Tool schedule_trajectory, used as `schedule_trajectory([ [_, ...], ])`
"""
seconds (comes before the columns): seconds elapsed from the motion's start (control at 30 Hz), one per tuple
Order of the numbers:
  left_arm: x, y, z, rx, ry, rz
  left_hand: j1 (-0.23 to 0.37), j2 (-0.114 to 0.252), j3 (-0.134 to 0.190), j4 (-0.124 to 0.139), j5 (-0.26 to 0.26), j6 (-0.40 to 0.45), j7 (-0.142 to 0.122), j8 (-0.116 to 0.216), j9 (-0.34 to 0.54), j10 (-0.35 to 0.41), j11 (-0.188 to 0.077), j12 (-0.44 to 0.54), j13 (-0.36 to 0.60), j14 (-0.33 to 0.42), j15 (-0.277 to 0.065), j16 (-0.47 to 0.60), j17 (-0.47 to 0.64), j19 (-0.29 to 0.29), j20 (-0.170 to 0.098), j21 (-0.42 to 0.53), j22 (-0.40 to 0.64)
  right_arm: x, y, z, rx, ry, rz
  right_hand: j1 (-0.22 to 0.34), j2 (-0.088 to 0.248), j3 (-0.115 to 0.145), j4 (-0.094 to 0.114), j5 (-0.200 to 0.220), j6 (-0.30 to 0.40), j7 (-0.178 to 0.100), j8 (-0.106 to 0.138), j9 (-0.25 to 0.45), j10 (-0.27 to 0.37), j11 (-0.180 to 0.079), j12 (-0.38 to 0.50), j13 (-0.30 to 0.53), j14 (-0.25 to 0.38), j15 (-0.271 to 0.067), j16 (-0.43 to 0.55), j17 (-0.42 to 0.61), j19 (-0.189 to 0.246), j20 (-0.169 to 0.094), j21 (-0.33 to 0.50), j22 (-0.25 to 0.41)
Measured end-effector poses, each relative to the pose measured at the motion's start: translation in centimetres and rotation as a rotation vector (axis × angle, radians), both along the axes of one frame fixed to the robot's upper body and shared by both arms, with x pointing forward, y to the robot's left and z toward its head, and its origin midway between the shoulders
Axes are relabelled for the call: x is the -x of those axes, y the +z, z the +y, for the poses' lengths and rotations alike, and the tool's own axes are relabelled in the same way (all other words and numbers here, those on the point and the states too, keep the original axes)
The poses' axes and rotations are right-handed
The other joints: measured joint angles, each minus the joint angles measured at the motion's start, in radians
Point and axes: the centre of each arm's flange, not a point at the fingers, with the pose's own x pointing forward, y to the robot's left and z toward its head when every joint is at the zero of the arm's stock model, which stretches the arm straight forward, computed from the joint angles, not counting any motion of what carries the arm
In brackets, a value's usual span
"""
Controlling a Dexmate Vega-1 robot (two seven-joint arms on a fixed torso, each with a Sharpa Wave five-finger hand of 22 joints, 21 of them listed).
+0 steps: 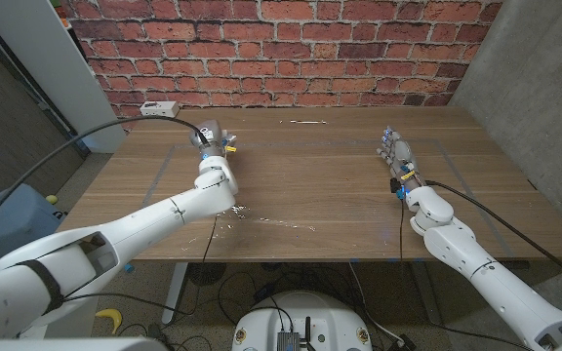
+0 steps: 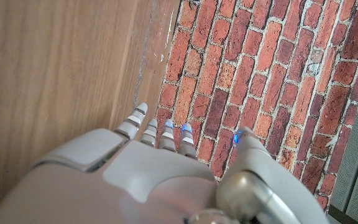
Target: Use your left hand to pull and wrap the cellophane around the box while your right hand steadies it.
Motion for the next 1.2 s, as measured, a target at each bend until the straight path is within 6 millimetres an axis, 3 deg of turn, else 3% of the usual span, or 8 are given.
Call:
schedule_trajectory([
  [0.37,-0.7,0.0,-2.0,-0.054,-0.081,-0.005,0.0,0.0,0.003,0.008,-0.002,0.0,0.0,-0.001,0.0,-0.003,-0.003,0.001,0.012,0.0,0.0,-0.015,-0.003,-0.016,0.005,0.0,0.0,-0.2,-0.1,-0.2,-0.004,0.0,0.003,0.002,0.002,0.0,0.0,0.0,0.004,0.004,0.0,0.0,0.0,0.0,0.0,0.0,0.004,0.004,0.0,0.0,-0.002,0.009,0.0,0.0],
  [0.47,-0.9,0.4,-3.6,-0.109,-0.151,-0.01,0.002,-0.002,0.003,0.008,-0.002,0.0,0.0,-0.001,-0.001,-0.003,-0.003,0.001,0.012,0.0,0.0,-0.015,-0.003,-0.016,0.005,0.0,0.0,-0.4,-0.1,-0.4,-0.008,-0.002,0.005,0.005,0.005,0.0,0.0,0.0,0.004,0.004,0.0,0.0,0.0,0.0,0.0,0.0,0.003,0.003,0.0,0.0,-0.002,0.009,0.0,0.0],
  [1.07,-2.1,0.8,-7.5,-0.157,-0.262,0.002,0.011,-0.011,0.001,0.015,-0.002,0.008,-0.008,-0.003,-0.003,0.003,-0.011,0.004,0.006,-0.003,0.003,-0.022,-0.003,-0.02,0.002,0.008,-0.005,-0.1,-0.5,-1.2,-0.017,-0.01,0.009,0.005,0.005,0.0,0.0,0.0,0.011,-0.004,0.0,0.0,0.011,0.0,0.0,0.0,0.009,0.009,0.0,0.0,-0.002,0.009,0.0,0.0],
  [1.2,-2.2,0.9,-8.1,-0.157,-0.279,0.003,0.011,-0.011,0.001,0.015,-0.002,0.008,-0.008,-0.003,-0.003,0.007,-0.014,0.004,0.006,0.0,0.0,-0.023,-0.003,-0.019,0.002,0.014,-0.005,0.1,-0.6,-1.5,-0.02,-0.015,0.01,0.005,0.005,0.0,0.0,0.0,0.021,-0.005,0.0,0.0,0.011,0.0,0.0,0.0,0.009,0.009,0.0,0.0,-0.002,0.02,0.0,0.0],
])
